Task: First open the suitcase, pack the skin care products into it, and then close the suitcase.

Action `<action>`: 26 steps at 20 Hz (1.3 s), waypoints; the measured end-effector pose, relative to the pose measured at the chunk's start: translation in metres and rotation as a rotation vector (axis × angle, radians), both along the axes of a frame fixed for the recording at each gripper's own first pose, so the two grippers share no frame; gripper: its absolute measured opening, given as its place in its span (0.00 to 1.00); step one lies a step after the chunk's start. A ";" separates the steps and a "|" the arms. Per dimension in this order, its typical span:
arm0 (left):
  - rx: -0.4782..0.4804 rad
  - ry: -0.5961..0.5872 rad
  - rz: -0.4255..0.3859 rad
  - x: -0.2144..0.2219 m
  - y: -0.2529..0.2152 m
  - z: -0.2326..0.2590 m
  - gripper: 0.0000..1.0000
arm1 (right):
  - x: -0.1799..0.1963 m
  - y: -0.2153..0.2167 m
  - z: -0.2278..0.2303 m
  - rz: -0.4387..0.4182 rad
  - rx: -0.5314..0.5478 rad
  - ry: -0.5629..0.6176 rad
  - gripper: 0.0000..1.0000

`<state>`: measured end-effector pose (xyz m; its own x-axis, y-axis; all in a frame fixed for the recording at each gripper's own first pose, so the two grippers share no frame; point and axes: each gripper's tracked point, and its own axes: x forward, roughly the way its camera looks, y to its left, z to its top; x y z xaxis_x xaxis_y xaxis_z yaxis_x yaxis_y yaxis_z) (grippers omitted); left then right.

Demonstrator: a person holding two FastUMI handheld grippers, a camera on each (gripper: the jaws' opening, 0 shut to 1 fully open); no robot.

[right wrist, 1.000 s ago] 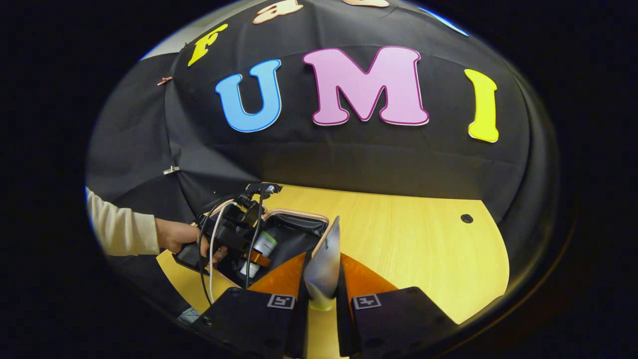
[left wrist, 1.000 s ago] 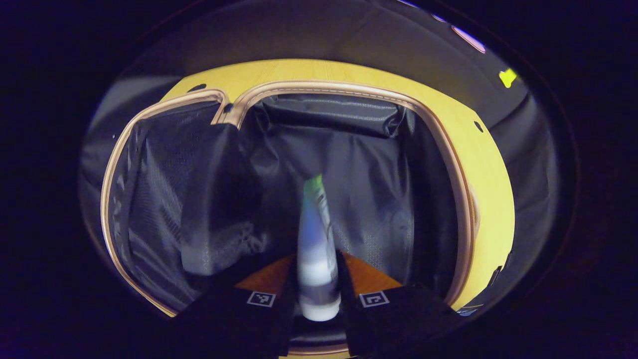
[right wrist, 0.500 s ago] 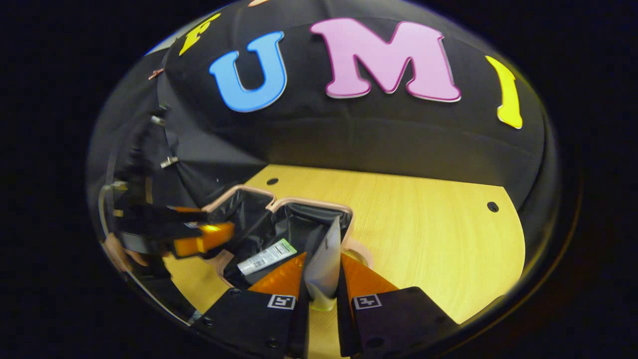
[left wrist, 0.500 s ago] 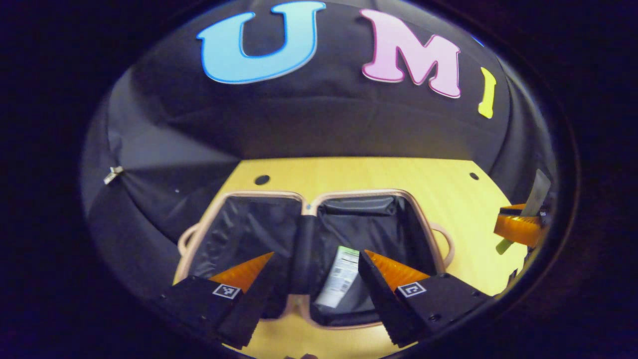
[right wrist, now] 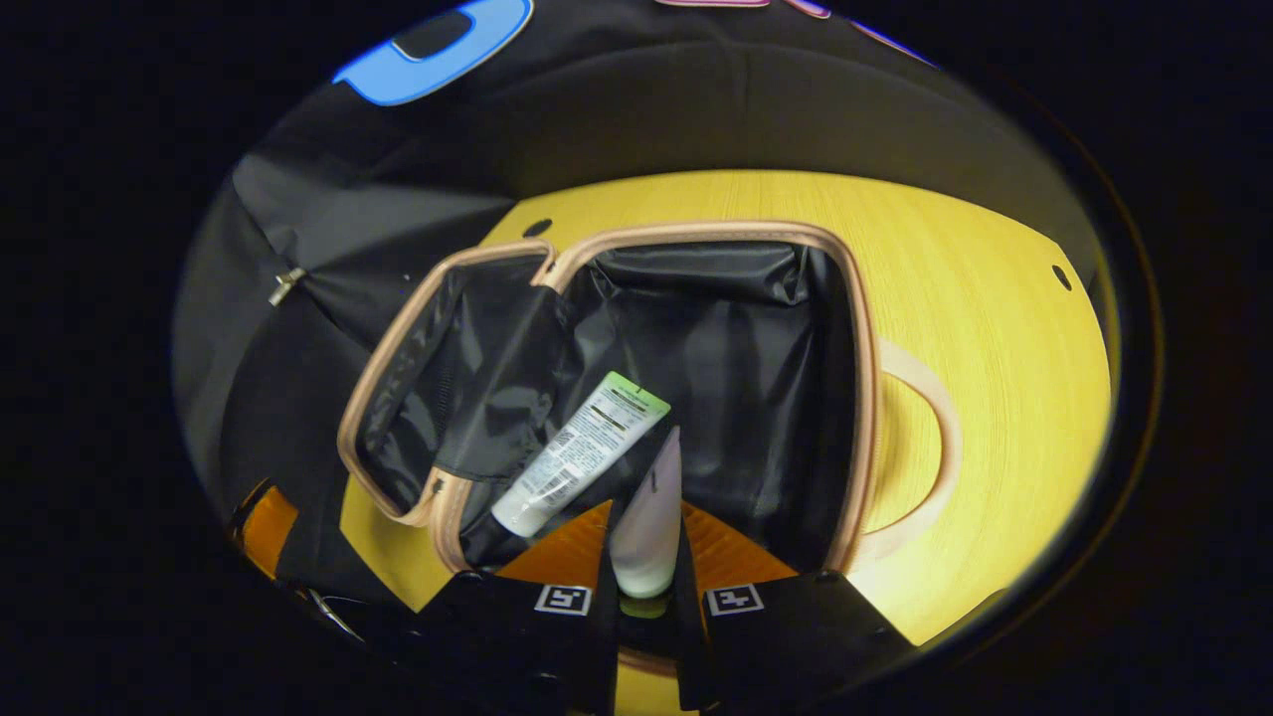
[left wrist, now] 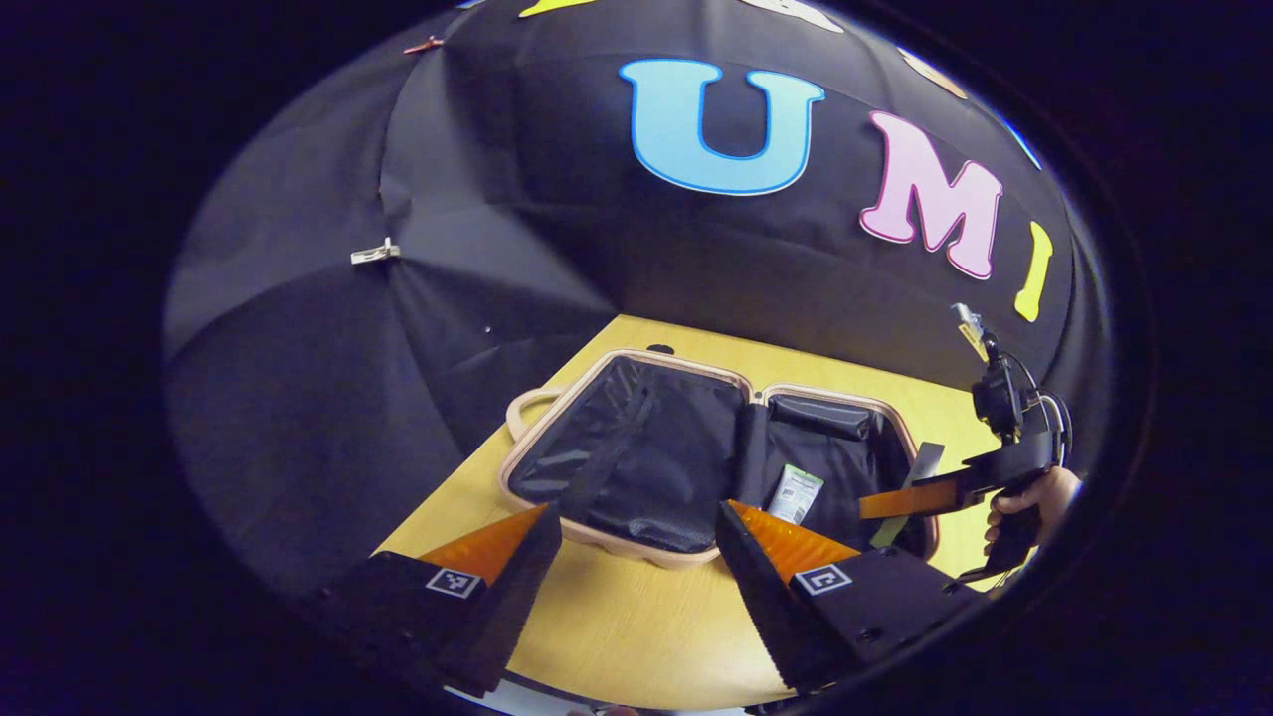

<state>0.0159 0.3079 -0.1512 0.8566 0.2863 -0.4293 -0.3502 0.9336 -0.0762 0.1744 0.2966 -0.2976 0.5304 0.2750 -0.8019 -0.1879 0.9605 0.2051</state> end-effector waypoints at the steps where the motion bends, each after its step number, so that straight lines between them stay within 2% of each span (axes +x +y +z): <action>1: -0.002 0.004 0.011 -0.006 0.007 -0.002 0.99 | 0.004 -0.003 -0.006 -0.032 -0.017 0.017 0.28; 2: -0.001 0.009 0.020 -0.011 0.013 -0.003 0.98 | 0.007 -0.006 -0.012 -0.075 -0.022 0.045 0.27; 3: 0.001 0.015 0.030 -0.014 0.019 -0.006 0.98 | 0.011 -0.006 -0.014 -0.120 -0.014 0.064 0.19; 4: 0.002 0.022 0.039 -0.015 0.025 -0.009 0.96 | 0.013 -0.005 -0.017 -0.156 -0.004 0.089 0.29; 5: 0.003 0.025 0.048 -0.017 0.031 -0.010 0.96 | 0.015 -0.005 -0.015 -0.179 0.003 0.104 0.23; 8: 0.004 0.020 0.070 -0.016 0.046 -0.009 0.96 | 0.017 -0.005 -0.007 -0.175 0.001 0.059 0.67; 9: 0.011 0.017 0.081 -0.015 0.052 -0.009 0.96 | 0.015 -0.007 0.001 -0.166 -0.009 0.026 0.96; 13: 0.037 -0.003 0.112 0.002 0.089 -0.003 0.96 | 0.003 -0.015 0.036 -0.114 -0.005 -0.089 0.98; 16: 0.035 -0.033 0.135 0.031 0.132 0.003 0.96 | -0.014 -0.033 0.066 -0.076 -0.014 -0.195 0.98; 19: -0.067 -0.070 0.137 0.067 0.171 0.005 0.96 | -0.036 -0.056 0.087 -0.055 -0.022 -0.285 0.98; 22: -0.256 -0.092 0.107 0.110 0.194 -0.005 0.96 | -0.060 -0.088 0.095 -0.050 -0.072 -0.362 0.97; 26: -0.374 -0.034 0.120 0.160 0.229 -0.042 0.92 | -0.096 -0.120 0.094 -0.077 -0.102 -0.366 0.98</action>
